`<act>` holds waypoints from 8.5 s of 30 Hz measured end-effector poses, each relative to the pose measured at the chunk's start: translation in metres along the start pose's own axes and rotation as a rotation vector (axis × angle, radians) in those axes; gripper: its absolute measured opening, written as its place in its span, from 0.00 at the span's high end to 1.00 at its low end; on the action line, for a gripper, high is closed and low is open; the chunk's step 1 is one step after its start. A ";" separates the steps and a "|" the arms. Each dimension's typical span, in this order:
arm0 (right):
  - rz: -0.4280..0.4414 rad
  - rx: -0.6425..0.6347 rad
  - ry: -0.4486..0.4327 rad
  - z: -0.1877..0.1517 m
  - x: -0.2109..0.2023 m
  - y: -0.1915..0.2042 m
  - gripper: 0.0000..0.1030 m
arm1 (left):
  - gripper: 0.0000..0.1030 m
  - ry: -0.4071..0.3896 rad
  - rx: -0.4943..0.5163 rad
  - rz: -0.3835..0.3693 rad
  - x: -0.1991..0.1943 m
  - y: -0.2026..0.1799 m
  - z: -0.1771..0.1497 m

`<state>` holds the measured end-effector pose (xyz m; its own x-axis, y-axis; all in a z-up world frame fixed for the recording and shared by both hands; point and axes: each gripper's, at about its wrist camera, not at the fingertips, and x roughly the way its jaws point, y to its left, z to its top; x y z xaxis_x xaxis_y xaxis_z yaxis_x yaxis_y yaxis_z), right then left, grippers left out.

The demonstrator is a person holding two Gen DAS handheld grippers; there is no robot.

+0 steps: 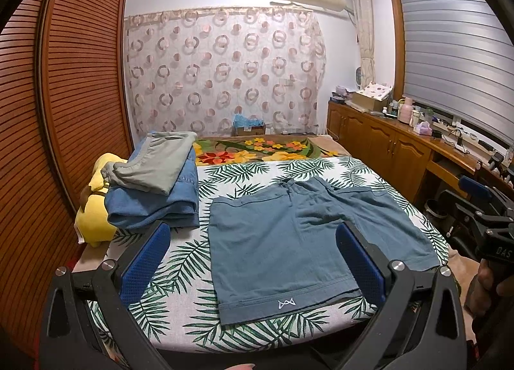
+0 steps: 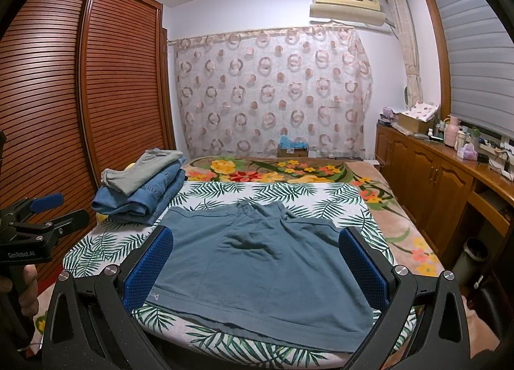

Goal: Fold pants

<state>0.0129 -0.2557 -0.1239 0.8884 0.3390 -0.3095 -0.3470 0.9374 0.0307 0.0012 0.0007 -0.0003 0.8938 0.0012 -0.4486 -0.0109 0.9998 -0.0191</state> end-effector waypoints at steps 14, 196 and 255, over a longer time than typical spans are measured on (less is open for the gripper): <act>0.002 0.003 -0.004 0.000 -0.001 0.000 0.00 | 0.00 -0.008 0.003 -0.001 -0.007 -0.002 0.011; -0.045 -0.097 0.470 0.015 0.017 0.025 0.30 | 0.91 0.209 0.027 -0.335 0.081 -0.001 -0.029; 0.011 -0.001 0.320 0.014 -0.012 -0.001 0.41 | 0.30 0.242 0.145 -0.488 0.117 -0.105 0.020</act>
<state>0.0072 -0.2591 -0.1068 0.7452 0.3064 -0.5923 -0.3563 0.9337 0.0348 0.1161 -0.1035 -0.0326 0.6512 -0.4505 -0.6107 0.4553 0.8757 -0.1605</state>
